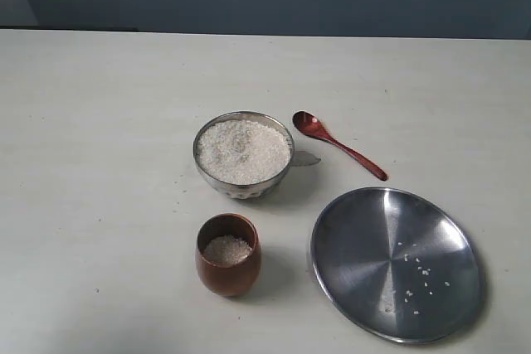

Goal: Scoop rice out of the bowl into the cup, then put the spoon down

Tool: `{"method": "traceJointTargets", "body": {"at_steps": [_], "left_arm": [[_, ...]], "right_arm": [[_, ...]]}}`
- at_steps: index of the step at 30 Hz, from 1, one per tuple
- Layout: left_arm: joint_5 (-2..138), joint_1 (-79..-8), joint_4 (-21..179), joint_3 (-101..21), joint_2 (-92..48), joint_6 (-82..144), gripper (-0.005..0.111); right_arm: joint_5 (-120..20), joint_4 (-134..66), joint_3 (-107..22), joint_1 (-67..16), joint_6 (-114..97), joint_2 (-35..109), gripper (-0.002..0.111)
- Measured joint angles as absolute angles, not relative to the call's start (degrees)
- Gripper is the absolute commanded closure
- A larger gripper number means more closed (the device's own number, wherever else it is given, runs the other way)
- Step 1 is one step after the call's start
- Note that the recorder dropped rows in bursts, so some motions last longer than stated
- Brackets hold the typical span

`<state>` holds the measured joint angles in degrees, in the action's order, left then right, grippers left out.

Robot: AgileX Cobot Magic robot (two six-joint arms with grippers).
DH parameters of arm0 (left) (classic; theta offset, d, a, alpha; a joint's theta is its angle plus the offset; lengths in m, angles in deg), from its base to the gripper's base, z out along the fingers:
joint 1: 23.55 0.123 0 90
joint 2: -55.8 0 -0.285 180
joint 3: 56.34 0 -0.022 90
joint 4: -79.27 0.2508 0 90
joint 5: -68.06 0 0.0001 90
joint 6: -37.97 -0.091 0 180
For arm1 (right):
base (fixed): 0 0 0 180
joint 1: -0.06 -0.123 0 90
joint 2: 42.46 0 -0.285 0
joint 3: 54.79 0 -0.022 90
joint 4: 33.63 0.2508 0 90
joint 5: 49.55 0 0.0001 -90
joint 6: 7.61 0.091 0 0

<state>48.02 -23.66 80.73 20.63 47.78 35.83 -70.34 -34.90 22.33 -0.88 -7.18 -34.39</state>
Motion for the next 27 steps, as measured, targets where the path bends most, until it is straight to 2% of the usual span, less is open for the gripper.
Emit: {"method": "traceJointTargets", "body": {"at_steps": [19,27], "left_arm": [[48.02,-23.66,80.73,20.63,47.78,35.83,0.106],[48.02,-23.66,80.73,20.63,47.78,35.83,0.106]], "right_arm": [[-69.99,-35.93,22.33,-0.88,-7.61,-34.39,0.109],[-60.37,-42.49,22.33,-0.88,-7.61,-34.39,0.109]]}}
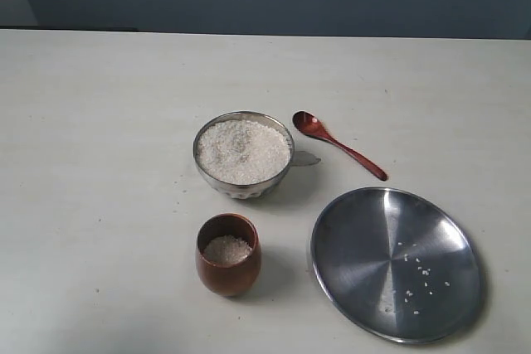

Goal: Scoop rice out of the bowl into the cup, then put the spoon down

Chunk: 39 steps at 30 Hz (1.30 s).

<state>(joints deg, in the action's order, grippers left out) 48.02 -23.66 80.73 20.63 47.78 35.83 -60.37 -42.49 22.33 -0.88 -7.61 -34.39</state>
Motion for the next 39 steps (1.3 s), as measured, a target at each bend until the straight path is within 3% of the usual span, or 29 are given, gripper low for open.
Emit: {"method": "traceJointTargets", "body": {"at_steps": [11,23,29,39], "left_arm": [[48.02,-23.66,80.73,20.63,47.78,35.83,0.106],[48.02,-23.66,80.73,20.63,47.78,35.83,0.106],[48.02,-23.66,80.73,20.63,47.78,35.83,0.106],[48.02,-23.66,80.73,20.63,47.78,35.83,0.106]], "right_arm": [[-31.62,-20.70,22.33,-0.88,-1.57,-34.39,0.109],[-19.03,-16.48,22.33,-0.88,16.71,-34.39,0.109],[-27.69,-23.53,16.52,-0.88,25.16,-34.42,0.109],[-55.40,-48.33,-7.52,-0.88,24.97,-24.68,0.109]]}}
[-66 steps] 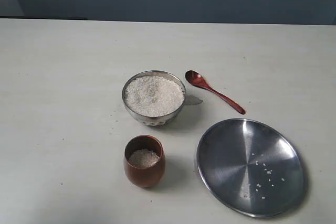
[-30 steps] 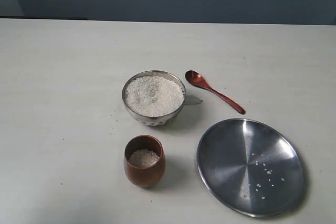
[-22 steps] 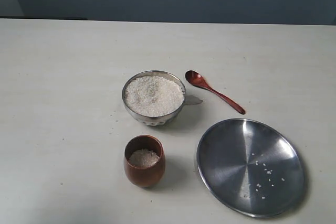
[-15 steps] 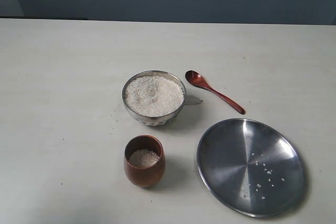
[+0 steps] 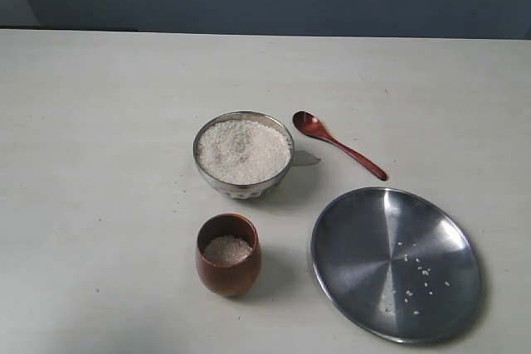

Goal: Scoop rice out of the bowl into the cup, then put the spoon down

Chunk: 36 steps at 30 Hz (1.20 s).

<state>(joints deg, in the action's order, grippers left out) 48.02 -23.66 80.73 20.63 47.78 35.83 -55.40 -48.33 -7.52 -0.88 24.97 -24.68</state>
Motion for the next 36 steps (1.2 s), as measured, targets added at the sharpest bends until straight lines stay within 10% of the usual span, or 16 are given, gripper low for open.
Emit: {"method": "traceJointTargets", "body": {"at_steps": [15,36], "left_arm": [[48.02,-23.66,80.73,20.63,47.78,35.83,0.106],[48.02,-23.66,80.73,20.63,47.78,35.83,0.106]], "right_arm": [[-79.28,-43.71,-21.81,-12.99,-3.22,7.13,0.109],[-77.78,-43.46,-26.48,-13.77,-11.01,38.38,0.109]]}}
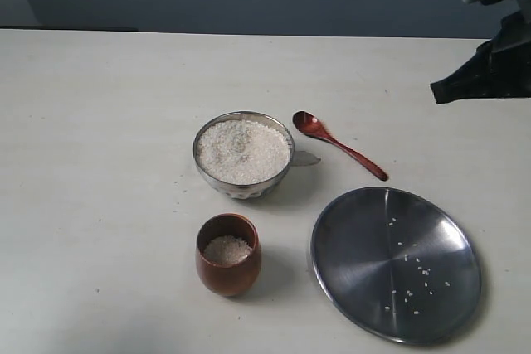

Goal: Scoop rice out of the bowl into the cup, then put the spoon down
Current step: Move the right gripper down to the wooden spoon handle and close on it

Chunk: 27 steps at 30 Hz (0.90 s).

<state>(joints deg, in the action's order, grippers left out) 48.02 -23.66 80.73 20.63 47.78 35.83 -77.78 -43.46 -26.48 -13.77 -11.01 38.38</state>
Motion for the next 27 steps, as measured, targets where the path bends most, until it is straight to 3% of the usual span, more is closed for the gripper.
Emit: {"method": "traceJointTargets", "body": {"at_steps": [16,21,27], "left_arm": [[48.02,-23.66,80.73,20.63,47.78,35.83,0.106],[48.02,-23.66,80.73,20.63,47.78,35.83,0.106],[48.02,-23.66,80.73,20.63,47.78,35.83,0.106]], "right_arm": [[-88.90,-32.24,-39.75,-17.56,-37.29,63.60,0.109],[-83.46,-26.43,-40.04,-17.56,-39.56,67.73,0.109],[-65.51,-19.66,-31.01,-17.56,-47.27,68.11,0.109]]}}
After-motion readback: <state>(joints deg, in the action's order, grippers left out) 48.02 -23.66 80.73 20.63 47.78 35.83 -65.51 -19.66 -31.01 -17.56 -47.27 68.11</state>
